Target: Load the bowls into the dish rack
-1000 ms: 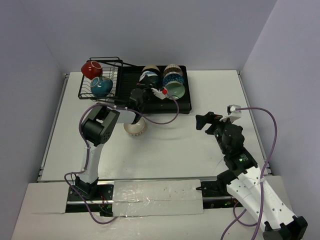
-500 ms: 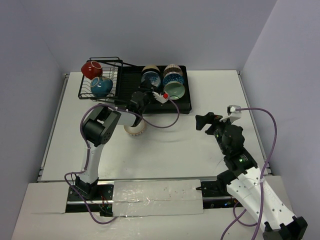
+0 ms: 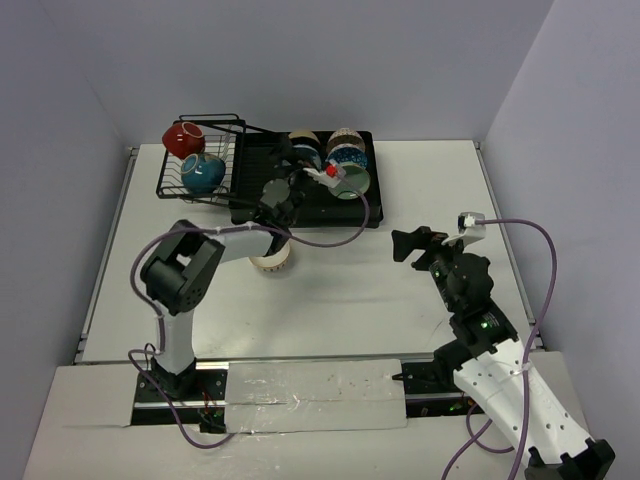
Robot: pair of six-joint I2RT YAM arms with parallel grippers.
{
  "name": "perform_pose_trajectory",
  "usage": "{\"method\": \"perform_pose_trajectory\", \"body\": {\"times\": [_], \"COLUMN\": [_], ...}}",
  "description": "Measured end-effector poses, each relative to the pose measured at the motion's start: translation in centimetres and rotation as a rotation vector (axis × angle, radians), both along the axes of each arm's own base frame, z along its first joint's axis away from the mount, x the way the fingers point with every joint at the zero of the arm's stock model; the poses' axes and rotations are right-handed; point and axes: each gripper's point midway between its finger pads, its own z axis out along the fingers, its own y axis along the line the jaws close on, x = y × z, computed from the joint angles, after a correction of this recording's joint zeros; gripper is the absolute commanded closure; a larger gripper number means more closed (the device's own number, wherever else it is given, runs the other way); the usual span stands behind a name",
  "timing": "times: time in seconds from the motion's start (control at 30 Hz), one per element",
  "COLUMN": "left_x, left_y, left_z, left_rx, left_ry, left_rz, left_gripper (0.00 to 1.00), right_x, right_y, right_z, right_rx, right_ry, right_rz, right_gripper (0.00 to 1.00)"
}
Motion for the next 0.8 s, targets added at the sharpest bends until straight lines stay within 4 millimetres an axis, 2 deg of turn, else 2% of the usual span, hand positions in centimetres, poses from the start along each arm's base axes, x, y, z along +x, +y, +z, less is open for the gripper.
{"method": "perform_pose_trajectory", "body": {"times": [0.17,0.23,0.3,0.47,0.57,0.67,0.8], "left_x": [-4.3,-6.2,-8.0,-11.4,-13.8,-16.4,-20.3], "left_y": [0.9,1.6,1.8,1.8,2.0,2.6,4.8], "left_z": [7.6,9.2,9.7,7.1,4.2,0.3,-6.3], "left_rx": [-0.255,-0.348,-0.468,-0.733,-0.875,-0.984,-1.064], "left_ry": [-0.029,-0.005,0.069,0.394,0.602,0.782,0.972], "left_rz": [0.076,0.109,0.121,0.106,0.119,0.185,0.358], "left_gripper": [0.05,0.01,0.01,0.01,0.01,0.01,0.01], "right_x": [-0.1,-0.2,-0.3,-0.4,-0.5,-0.6,-0.7], "right_y": [0.0,0.1,0.2,0.5,0.7,0.9,1.1], "right_z": [0.3,0.4,0.5,0.6,0.7,0.7,0.8], "right_rx": [0.005,0.007,0.01,0.017,0.024,0.032,0.038], "right_ry": [-0.011,-0.014,-0.016,-0.02,-0.021,-0.02,-0.021], "right_rz": [0.004,0.007,0.015,0.033,0.045,0.058,0.068], "right_gripper": [0.0,0.0,0.0,0.0,0.0,0.0,0.0]}}
